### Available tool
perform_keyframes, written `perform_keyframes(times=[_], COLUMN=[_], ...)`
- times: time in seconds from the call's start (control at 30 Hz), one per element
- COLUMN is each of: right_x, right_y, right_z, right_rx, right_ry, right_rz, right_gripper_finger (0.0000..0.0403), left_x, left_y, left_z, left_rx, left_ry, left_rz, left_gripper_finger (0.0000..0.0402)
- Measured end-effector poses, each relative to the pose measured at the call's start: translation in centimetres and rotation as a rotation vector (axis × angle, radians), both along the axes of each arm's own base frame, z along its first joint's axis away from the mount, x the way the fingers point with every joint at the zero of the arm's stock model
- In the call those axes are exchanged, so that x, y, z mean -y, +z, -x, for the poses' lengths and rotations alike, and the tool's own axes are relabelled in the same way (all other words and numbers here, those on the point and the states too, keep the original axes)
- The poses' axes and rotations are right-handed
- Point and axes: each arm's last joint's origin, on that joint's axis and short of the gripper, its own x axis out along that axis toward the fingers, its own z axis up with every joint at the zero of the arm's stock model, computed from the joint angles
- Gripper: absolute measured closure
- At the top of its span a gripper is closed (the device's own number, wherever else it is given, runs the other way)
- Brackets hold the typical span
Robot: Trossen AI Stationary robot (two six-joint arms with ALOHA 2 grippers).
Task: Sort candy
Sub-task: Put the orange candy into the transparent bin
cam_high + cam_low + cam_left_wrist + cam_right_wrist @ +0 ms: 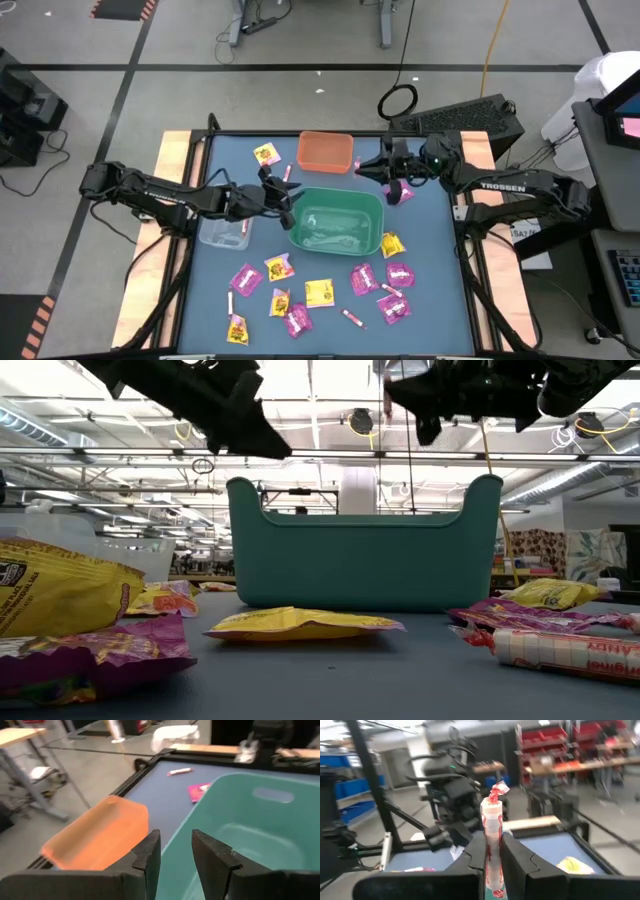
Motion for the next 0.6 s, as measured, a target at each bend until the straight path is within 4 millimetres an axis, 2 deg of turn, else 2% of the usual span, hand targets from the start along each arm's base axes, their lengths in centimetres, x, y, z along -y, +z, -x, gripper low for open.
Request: perform_keyframes(times=[0.17, 0.43, 0.6], right_x=[-1.6, -3.3, -3.6], right_y=[-0.4, -2.3, -3.4], right_z=[-1.8, -4.6, -5.6], right_rx=[0.080, 0.133, 0.152], right_ry=[0.067, 0.047, 0.060], right_rz=[0.045, 0.081, 0.089], right_gripper_finger=[0.0377, 0.0377, 0.0377], left_x=[0.2, 0.7, 0.9], left_y=[0.5, 0.6, 0.2], left_z=[-0.3, -1.3, -2.1], left_rx=[0.049, 0.125, 0.172], left_ry=[-0.085, -0.186, -0.242], left_rz=[0.006, 0.011, 0.007], left_gripper_finger=[0.0284, 0.0283, 0.0258])
